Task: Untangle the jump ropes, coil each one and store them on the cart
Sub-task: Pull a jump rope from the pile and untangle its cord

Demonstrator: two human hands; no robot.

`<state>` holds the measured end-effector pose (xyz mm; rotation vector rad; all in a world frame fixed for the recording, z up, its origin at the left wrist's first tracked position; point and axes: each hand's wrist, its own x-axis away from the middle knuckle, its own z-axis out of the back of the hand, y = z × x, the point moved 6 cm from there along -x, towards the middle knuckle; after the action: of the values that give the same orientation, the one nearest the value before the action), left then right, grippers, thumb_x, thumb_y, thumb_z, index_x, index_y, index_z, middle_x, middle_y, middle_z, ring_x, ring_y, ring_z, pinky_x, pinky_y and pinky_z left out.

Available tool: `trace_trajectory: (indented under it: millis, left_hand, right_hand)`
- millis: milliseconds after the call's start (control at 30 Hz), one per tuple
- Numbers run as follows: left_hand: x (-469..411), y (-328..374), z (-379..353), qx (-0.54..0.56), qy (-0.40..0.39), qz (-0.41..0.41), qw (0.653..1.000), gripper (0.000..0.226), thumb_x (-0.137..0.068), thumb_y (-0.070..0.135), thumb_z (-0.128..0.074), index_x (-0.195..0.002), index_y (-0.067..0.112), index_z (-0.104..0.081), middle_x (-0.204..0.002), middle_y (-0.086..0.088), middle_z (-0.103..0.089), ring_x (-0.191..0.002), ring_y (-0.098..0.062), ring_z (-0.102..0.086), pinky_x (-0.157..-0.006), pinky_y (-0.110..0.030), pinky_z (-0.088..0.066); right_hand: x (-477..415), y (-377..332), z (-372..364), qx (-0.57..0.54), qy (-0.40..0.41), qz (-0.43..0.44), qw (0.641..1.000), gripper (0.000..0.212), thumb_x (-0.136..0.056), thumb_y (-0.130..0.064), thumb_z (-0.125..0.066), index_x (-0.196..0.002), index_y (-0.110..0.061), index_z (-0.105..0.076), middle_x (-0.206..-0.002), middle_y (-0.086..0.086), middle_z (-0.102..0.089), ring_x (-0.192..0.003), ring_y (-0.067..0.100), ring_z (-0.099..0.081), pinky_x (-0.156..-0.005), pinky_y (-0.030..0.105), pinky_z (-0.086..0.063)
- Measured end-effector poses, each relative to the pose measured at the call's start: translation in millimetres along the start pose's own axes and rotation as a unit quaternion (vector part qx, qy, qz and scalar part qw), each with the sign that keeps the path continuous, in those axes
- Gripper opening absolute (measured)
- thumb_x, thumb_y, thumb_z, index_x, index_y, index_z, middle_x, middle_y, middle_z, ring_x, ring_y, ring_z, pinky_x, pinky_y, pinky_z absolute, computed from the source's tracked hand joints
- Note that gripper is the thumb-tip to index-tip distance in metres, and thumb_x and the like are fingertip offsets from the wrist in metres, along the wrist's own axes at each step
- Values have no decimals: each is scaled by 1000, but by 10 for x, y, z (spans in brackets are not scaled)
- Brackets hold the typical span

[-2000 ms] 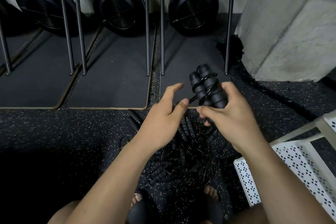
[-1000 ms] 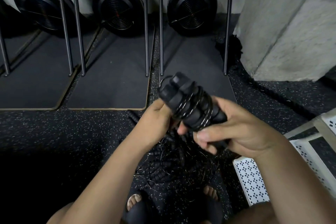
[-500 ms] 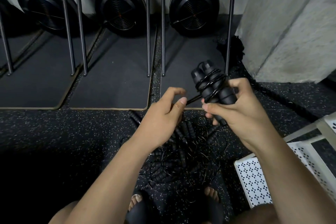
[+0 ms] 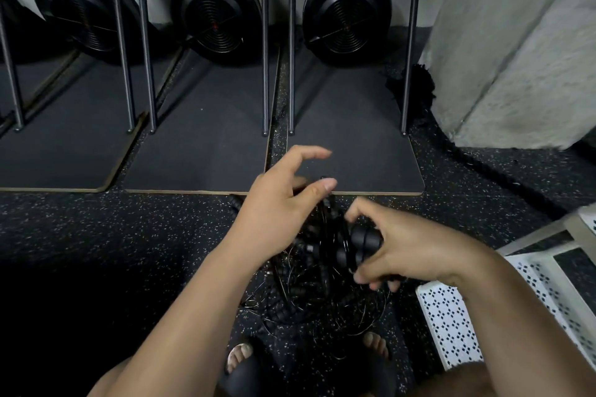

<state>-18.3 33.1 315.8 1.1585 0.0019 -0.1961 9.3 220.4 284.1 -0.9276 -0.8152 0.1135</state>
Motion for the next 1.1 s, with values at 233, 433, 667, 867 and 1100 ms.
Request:
trace_trajectory:
  millis: [233,433,667,867,1100]
  left_hand:
    - [-28,-28,20,34,-11,-1,999,27,-97,52,-68,-124,46,-65,-64,-1,-57,-58,-9,-46,-60,-25,-40]
    - [-43,-13,-127,223,-41,34,973,25,-107,29,-63,-122,10,-69,-79,5,-62,-72,-12,-59,-67,-20,-47]
    - [-2,-127,-205,73,11,46,996,21,-114,37,-46,-114,35,-67,-74,3,-63,-69,-9,-55,-65,-32,-44]
    - [0,-28,-341,-28,-34,26,999,31,-113,39,-49,-143,46,-42,-60,18,-58,-55,-1,-51,-57,-21,-38]
    - [44,11,-352,-67,-73,23,995,58,-108,32,-61,-153,52,-29,-65,-9,-59,-52,-17,-52,-55,-36,-42]
  right_hand:
    - [338,-301,-114,-117,-221,106,962,56,-89,10,-80,-123,-20,-46,-112,29,-75,-73,30,-71,-52,26,-54]
    - [339,-446,-45,-273,-213,222,911,56,-89,13,-71,-132,-13,-47,-112,37,-69,-69,26,-72,-51,25,-57]
    - [240,-469,154,-408,-52,257,875,46,-93,-13,-80,-128,-27,-53,-107,22,-69,-65,22,-64,-40,22,-44]
    - [154,-322,364,-392,155,219,880,52,-91,-19,-74,-138,-21,-52,-111,19,-72,-71,21,-63,-45,25,-38]
    - [97,-40,557,-221,338,136,905,59,-90,-19,-87,-132,-36,-48,-99,2,-80,-71,26,-75,-49,33,-50]
